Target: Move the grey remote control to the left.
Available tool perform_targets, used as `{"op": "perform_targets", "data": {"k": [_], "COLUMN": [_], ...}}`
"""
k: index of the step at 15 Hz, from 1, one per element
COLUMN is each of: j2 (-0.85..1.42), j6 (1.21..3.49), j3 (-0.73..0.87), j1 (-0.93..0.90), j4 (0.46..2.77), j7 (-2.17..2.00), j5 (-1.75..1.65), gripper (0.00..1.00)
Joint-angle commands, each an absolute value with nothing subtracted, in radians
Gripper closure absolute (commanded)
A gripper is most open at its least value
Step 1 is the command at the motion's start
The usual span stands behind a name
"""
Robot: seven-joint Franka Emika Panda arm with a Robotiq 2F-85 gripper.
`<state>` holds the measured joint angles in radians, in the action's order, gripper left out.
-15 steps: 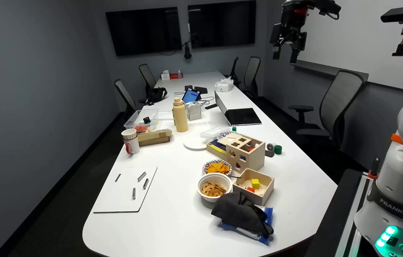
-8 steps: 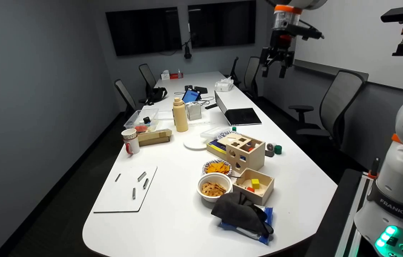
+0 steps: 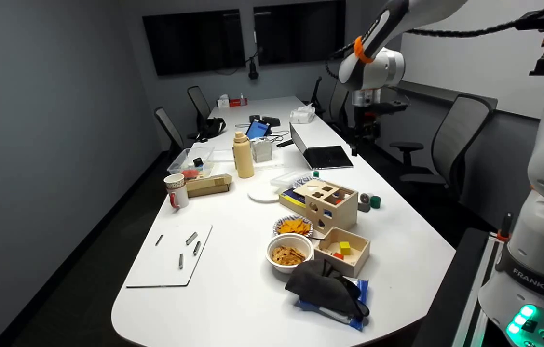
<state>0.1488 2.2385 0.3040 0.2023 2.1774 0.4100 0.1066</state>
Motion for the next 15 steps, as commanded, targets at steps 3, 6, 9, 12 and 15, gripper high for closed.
{"op": "perform_targets", "data": {"k": [3, 6, 9, 12, 15], "j2": [0.386, 0.477, 0.562, 0.638, 0.712], "j6": [2.231, 2.260, 2.316, 2.383, 2.415], "j3": [0.215, 0.177, 0.153, 0.120, 0.105], "j1": [0.347, 0.401, 0.433, 0.462, 0.473], "j4": [2.006, 1.952, 1.905, 1.865, 1.813], "j7": [0.626, 0.668, 0.662, 0.656, 0.644], "j5": [0.216, 0.228, 0.215, 0.221, 0.190], "gripper": [0.00, 0.00, 0.00, 0.00, 0.00]}}
